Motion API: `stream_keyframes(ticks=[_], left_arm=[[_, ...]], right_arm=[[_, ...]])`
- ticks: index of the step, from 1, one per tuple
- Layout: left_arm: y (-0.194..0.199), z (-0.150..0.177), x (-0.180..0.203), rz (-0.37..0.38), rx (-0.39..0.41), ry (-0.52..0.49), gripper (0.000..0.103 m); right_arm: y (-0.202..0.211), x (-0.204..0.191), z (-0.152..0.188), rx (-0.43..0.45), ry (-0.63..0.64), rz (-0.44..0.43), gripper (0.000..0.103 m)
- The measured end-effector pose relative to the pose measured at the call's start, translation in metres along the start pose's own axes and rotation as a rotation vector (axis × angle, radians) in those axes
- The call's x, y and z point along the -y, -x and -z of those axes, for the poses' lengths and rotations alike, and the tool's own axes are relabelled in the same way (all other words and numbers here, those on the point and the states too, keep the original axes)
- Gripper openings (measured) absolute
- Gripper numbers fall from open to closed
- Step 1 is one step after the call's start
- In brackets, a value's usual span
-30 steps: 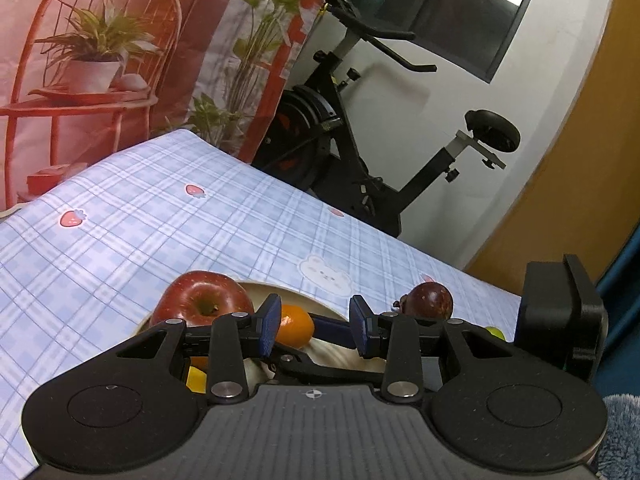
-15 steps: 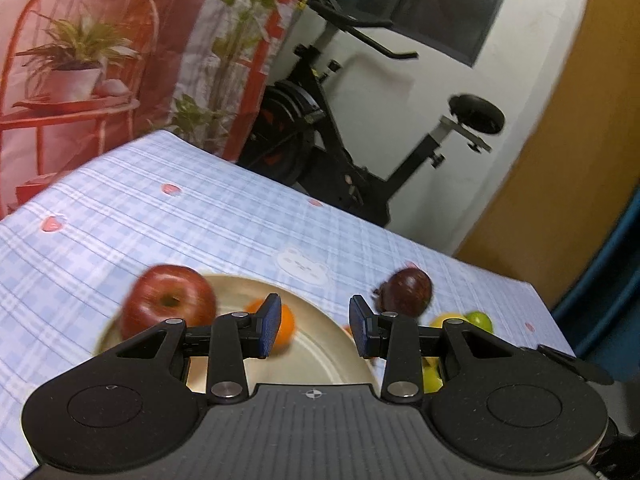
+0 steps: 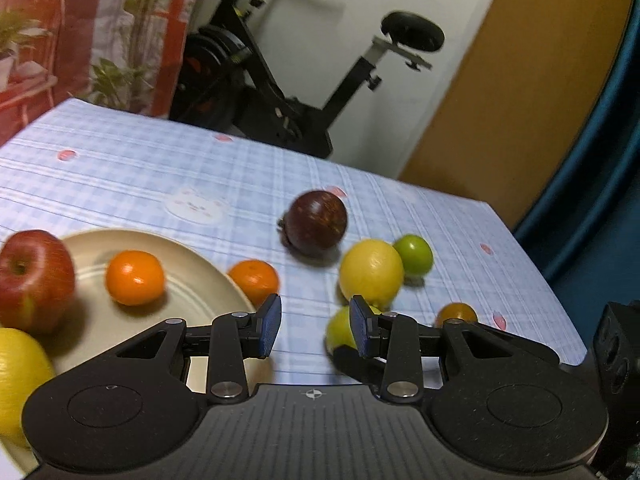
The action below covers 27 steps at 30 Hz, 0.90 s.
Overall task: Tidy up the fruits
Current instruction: 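Move the left tool to the pale green fruit and close its fingers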
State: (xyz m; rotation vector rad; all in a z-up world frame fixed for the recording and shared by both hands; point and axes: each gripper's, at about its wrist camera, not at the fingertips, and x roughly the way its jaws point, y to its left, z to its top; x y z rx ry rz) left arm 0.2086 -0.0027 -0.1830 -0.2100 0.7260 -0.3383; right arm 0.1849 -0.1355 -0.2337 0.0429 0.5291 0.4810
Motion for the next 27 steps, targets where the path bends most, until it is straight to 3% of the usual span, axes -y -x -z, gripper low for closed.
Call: stream_keyframes(ticks=[13,27], left_arm=[[-0.032,0.006,0.026,0.021,-0.078,-0.083,0.041],[-0.038,0.007,0.028,0.027,-0.085,-0.099,0.042]], right_arm=[[-0.002,0.01,0.001,-0.002,-0.064,0.005,0.052],[0.001,0.009,0.001,0.001,-0.062,-0.004,0.047]])
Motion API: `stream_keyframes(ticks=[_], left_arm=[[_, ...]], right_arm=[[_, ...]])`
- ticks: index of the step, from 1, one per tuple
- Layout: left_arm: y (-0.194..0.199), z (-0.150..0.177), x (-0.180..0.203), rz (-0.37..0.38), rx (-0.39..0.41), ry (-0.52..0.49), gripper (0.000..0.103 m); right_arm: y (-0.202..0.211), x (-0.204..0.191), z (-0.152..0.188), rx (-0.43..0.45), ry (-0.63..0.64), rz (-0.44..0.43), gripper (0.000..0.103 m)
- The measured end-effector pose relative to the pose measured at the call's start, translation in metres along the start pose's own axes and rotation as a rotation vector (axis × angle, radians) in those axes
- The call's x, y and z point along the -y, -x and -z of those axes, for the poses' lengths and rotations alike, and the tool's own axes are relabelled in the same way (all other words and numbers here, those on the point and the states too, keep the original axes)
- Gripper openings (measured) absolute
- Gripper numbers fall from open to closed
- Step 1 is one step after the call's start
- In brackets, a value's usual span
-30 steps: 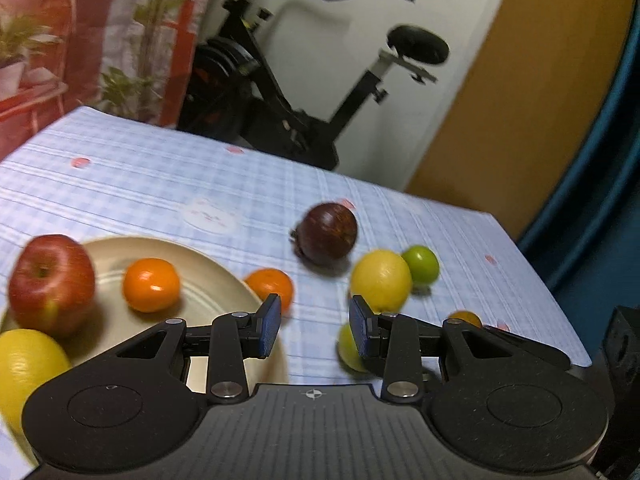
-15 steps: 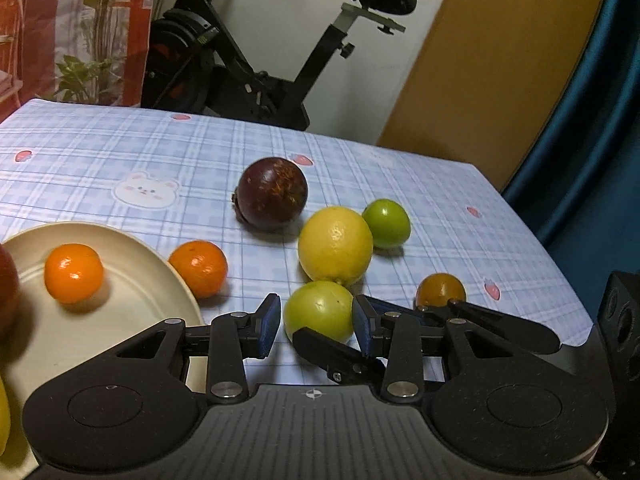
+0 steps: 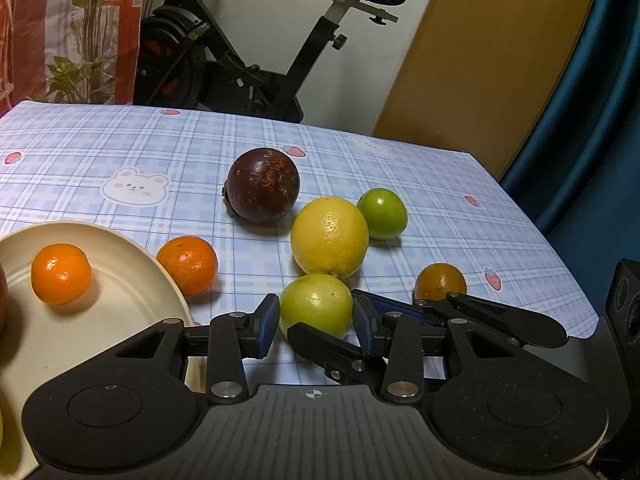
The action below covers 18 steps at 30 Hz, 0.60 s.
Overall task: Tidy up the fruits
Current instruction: 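Move the left tool to the pale green fruit and close its fingers, then carry the pale green fruit with the left tool onto the plate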
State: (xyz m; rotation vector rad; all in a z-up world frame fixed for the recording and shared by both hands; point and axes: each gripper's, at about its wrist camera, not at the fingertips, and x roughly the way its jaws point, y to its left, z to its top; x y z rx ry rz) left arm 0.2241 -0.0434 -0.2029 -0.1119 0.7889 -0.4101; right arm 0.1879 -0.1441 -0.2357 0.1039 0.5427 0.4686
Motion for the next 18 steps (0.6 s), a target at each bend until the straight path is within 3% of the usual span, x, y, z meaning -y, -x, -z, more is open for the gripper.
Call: stream_keyframes(ticks=[18], left_arm=[[-0.0001,0.0009,0.0,-0.001,0.005,0.0,0.042]], right_arm=[[0.0,0.0,-0.0003,-0.002,-0.004,0.0,0.047]])
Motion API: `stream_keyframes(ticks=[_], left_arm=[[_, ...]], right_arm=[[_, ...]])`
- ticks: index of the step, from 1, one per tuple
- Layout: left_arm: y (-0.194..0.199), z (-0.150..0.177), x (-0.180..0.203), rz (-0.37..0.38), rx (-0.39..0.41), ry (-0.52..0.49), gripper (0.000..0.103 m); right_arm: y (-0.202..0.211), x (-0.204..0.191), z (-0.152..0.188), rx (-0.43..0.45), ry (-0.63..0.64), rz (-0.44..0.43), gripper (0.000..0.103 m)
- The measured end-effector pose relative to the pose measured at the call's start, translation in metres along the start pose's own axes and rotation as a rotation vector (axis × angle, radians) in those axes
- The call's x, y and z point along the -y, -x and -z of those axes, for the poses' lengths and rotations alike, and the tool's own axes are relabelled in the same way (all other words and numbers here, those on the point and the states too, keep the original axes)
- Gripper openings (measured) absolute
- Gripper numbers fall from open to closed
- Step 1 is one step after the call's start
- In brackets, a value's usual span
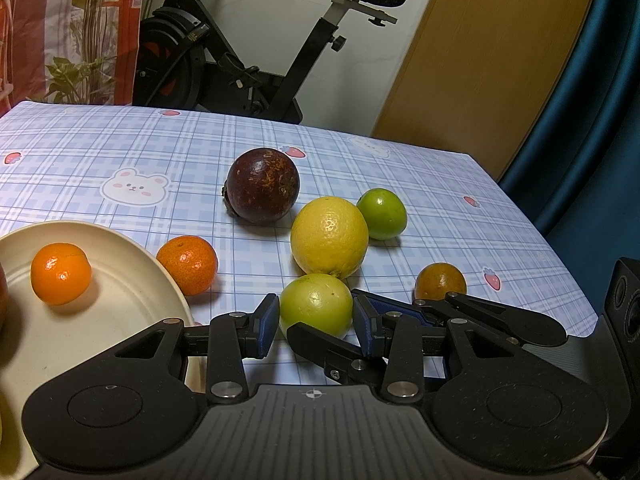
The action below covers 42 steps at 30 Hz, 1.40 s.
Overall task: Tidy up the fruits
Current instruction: 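Carry the pale green fruit with the left tool onto the plate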
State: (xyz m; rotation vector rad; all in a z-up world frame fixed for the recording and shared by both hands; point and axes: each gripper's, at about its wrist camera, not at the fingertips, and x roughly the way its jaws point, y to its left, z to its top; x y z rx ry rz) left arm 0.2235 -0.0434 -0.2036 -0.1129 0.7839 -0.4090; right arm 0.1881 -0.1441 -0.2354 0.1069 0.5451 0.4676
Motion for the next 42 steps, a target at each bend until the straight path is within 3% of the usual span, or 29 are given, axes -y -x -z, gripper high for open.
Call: stream_keyframes(ticks=[17,25,34,42], left_arm=[[0.017,0.006,-0.002,0.011,0.007,-0.019,0.042],[0.058,0.009,-0.021,-0.024,0.081,0.033,0.042],[0.079,0.012,-0.068,-0.112,0.105,0.144,0.041],[0.056,0.001,-0.091,-0.109,0.093,0.186,0.04]], right_arm=[[0.007,-0.015,0.005,0.027,0.039,0.014,0.047],[0.014,-0.043,-0.008,0.052,0.087,-0.044,0.047],[-0.023,-0.091,-0.024,0.0,0.178,-0.153,0.047],[-0.064,-0.097,-0.034,-0.077,0.234,-0.126,0.047]])
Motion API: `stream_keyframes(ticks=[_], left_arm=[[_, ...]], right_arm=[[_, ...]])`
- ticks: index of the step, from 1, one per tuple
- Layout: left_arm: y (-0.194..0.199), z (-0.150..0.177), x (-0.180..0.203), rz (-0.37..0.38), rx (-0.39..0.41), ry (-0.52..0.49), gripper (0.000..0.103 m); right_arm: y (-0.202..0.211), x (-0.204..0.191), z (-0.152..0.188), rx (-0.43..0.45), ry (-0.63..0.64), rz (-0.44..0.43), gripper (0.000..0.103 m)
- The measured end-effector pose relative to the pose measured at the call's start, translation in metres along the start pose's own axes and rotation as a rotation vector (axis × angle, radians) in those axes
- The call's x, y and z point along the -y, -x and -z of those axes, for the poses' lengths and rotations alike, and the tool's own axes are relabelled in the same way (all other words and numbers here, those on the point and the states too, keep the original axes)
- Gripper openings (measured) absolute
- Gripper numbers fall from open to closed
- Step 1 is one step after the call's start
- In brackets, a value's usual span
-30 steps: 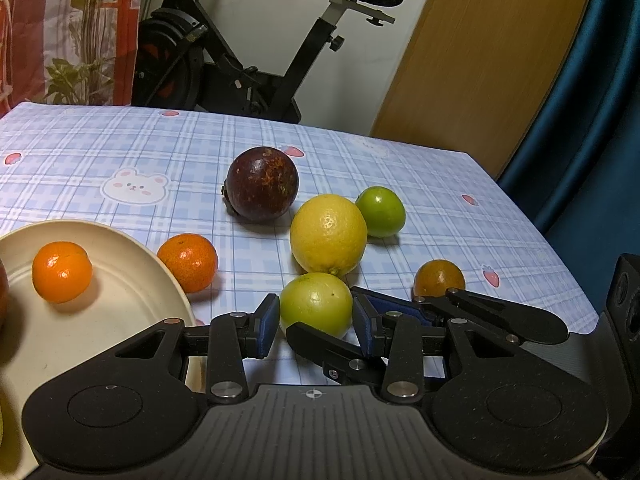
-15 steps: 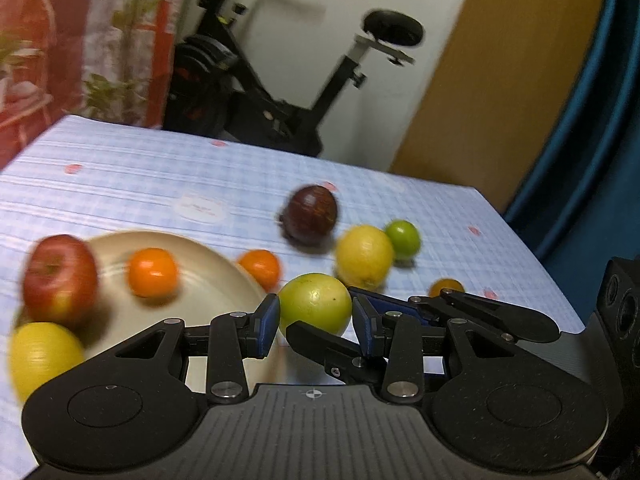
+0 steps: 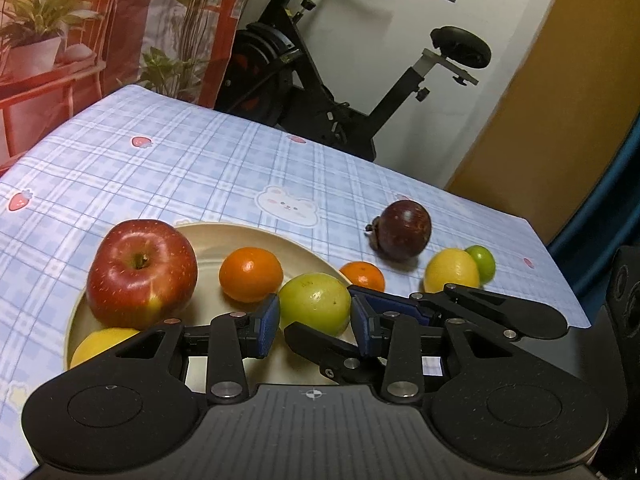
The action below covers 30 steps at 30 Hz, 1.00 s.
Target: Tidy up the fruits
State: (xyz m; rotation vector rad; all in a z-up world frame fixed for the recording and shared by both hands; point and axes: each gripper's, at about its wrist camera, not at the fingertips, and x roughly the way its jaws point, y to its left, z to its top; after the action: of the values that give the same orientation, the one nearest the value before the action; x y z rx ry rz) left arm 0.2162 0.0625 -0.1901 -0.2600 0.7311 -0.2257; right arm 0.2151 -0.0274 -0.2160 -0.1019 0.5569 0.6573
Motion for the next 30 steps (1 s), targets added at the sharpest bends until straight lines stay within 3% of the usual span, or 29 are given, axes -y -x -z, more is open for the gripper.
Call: stream_keyframes(ticks=[15,19,23,30], left_arm=[[-0.005,-0.002,-0.009,0.003,0.011,0.049,0.043],[0.007,-0.008,-0.003,0.007,0.052,0.021,0.048],[0.01,-0.013,0.012,0.016,0.073,-0.016,0.048],[-0.001,-0.018,0.045,0.045,0.056,-0.094,0.048]], right_arm=[[-0.017,0.002,-0.005,-0.019,0.052,0.039,0.048],[0.008,0.007,0.001,0.053,0.005,0.036,0.05],[0.033,0.02,0.011,0.109,-0.044,0.096,0.05],[0.055,0.06,0.025,0.158,-0.155,0.3,0.05]])
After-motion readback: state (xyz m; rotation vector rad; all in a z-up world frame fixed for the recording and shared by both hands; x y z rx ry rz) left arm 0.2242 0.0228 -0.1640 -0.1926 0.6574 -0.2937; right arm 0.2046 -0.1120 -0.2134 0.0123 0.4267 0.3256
